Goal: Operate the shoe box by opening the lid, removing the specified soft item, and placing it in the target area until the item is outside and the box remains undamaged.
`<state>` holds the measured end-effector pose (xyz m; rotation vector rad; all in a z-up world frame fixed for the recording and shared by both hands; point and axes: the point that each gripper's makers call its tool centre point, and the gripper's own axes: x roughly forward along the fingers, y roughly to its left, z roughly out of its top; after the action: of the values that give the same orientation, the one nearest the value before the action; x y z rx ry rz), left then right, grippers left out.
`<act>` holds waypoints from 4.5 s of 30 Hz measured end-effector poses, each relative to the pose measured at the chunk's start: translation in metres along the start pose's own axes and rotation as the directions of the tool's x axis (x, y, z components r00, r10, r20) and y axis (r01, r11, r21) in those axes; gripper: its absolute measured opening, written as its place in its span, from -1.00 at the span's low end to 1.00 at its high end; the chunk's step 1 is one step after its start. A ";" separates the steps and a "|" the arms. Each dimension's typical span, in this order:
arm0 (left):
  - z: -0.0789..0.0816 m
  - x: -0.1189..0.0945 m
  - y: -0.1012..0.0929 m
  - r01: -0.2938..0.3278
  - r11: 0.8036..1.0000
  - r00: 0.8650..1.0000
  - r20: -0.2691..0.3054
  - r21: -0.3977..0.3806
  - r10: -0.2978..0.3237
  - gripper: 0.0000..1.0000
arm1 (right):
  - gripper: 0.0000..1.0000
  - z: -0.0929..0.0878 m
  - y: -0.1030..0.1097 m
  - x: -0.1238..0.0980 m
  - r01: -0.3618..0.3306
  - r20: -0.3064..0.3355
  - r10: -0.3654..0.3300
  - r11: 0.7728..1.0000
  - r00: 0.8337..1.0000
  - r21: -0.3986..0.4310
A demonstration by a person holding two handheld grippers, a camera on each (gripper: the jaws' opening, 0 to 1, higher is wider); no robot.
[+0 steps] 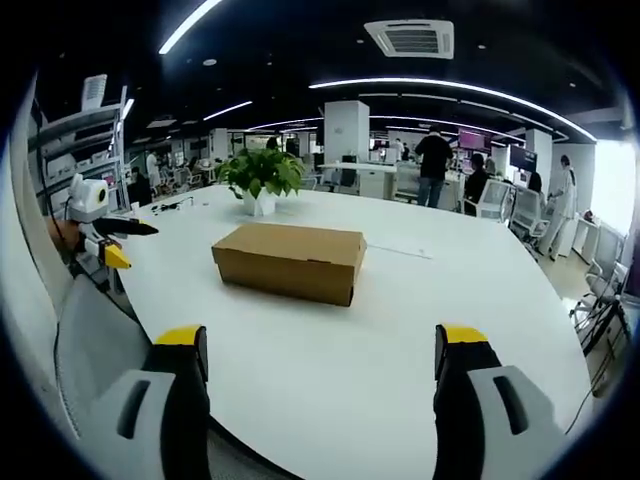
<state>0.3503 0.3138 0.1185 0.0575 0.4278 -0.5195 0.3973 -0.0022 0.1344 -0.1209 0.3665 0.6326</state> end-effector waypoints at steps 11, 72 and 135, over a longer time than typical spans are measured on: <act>0.000 0.004 -0.001 -0.001 1.000 1.000 -0.002 0.002 0.001 1.00 | 0.78 -0.003 -0.001 -0.001 -0.010 -0.006 0.010 1.000 1.000 0.000; -0.005 0.066 0.049 -0.122 0.992 0.991 -0.062 -0.030 0.120 0.76 | 0.47 0.009 -0.021 0.103 -0.185 -0.077 0.177 0.974 0.981 -0.128; -0.002 0.155 0.093 -0.170 0.984 0.981 -0.103 -0.044 0.165 0.38 | 0.07 0.003 -0.033 0.245 -0.374 -0.161 0.351 0.916 0.922 -0.145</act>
<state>0.5168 0.3215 0.0483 0.0677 0.5291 -0.3400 0.5997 0.1081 0.0461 -0.2665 0.4666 1.0300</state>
